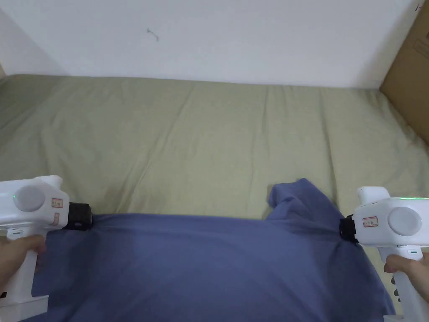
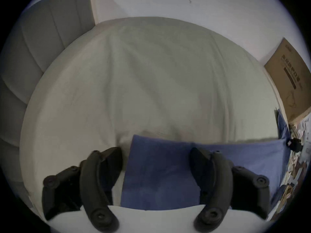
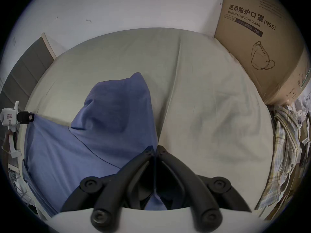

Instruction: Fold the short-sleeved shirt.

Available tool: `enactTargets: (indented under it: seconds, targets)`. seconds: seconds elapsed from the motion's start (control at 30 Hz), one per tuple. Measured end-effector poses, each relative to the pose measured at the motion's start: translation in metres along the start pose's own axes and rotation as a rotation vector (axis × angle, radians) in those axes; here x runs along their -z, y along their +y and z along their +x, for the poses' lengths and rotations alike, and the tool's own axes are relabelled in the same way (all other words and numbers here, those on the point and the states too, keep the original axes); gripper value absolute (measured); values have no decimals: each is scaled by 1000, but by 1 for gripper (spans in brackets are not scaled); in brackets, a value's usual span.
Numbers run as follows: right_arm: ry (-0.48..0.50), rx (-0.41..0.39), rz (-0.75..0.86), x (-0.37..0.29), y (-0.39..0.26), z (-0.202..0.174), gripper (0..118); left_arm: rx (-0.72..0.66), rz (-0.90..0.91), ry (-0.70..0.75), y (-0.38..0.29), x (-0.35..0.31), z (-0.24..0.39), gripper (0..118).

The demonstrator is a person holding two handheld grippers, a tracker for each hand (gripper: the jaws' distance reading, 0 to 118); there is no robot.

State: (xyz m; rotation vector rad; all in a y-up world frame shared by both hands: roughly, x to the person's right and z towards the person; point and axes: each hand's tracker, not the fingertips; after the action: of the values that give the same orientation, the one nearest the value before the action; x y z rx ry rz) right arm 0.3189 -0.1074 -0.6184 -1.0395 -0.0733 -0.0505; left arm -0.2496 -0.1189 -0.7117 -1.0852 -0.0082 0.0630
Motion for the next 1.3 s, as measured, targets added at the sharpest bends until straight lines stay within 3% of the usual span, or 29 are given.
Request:
enactTargets:
  seconds: [0.07,0.1,0.23,0.5,0.77,0.97,1.13,1.17,1.2,1.23,1.3]
  targets:
    - [-1,-9,0,-3,1,-4,2,15,35,17,2,-9,1,7]
    - [-1,-9,2,-7,1,-5,2,14,27,-9,4,-10,2,2]
    - [12,9,29,-30,3,-6,2,44,8,-2,3,-25,8,2]
    - [22,-25,128,-116,-9,-6,2,109,149,-15,-26,-130,-3,2]
    - [40,-81,175,-210,-98,-14,2,122,211,-29,-129,-227,-34,2]
    - [60,-86,44,-212,-199,-13,2,123,72,-27,-227,-223,-55,2]
    - [65,-12,-48,-172,-250,-1,2,130,-25,-11,-272,-189,-57,3]
    - [66,4,-51,-168,-255,0,4,129,-28,-4,-278,-184,-56,5]
    - [64,15,-50,-165,-259,0,17,123,-25,2,-281,-182,-56,15]
    - [64,27,-38,-165,-261,0,35,119,-16,11,-281,-175,-60,33]
    - [21,29,-41,-166,-263,-4,45,113,-11,85,-280,-174,-60,59]
